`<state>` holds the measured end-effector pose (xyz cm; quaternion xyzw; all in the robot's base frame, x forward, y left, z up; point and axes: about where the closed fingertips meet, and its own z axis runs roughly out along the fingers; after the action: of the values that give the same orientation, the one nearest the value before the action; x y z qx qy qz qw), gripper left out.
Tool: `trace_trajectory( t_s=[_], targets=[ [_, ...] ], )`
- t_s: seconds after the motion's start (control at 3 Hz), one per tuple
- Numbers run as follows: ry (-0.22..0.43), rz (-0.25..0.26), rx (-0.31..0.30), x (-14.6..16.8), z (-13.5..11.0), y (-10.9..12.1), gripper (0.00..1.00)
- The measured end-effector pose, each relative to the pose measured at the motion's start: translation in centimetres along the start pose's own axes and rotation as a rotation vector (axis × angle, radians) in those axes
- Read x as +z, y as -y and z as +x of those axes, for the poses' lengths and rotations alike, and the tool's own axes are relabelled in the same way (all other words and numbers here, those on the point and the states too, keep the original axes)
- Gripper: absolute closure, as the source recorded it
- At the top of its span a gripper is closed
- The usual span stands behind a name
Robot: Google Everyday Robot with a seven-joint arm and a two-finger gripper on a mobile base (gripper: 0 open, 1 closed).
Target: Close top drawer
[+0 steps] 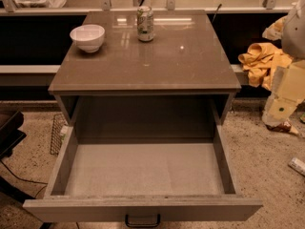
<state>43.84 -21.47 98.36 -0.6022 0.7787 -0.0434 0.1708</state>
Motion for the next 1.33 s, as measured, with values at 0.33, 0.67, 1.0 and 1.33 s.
trace_trajectory(
  t_s=[0.33,0.67,1.0,1.33],
  targets=[
    [0.000,0.010,0.004,0.0,0.7,-0.4,0.00],
    [0.031,0.028,0.011,0.5,2.6,-2.0,0.00],
    [0.082,0.049,0.020,2.6,6.0,-5.2,0.00],
    [0.129,0.062,0.038,5.6,8.7,-8.6,0.15]
  ],
)
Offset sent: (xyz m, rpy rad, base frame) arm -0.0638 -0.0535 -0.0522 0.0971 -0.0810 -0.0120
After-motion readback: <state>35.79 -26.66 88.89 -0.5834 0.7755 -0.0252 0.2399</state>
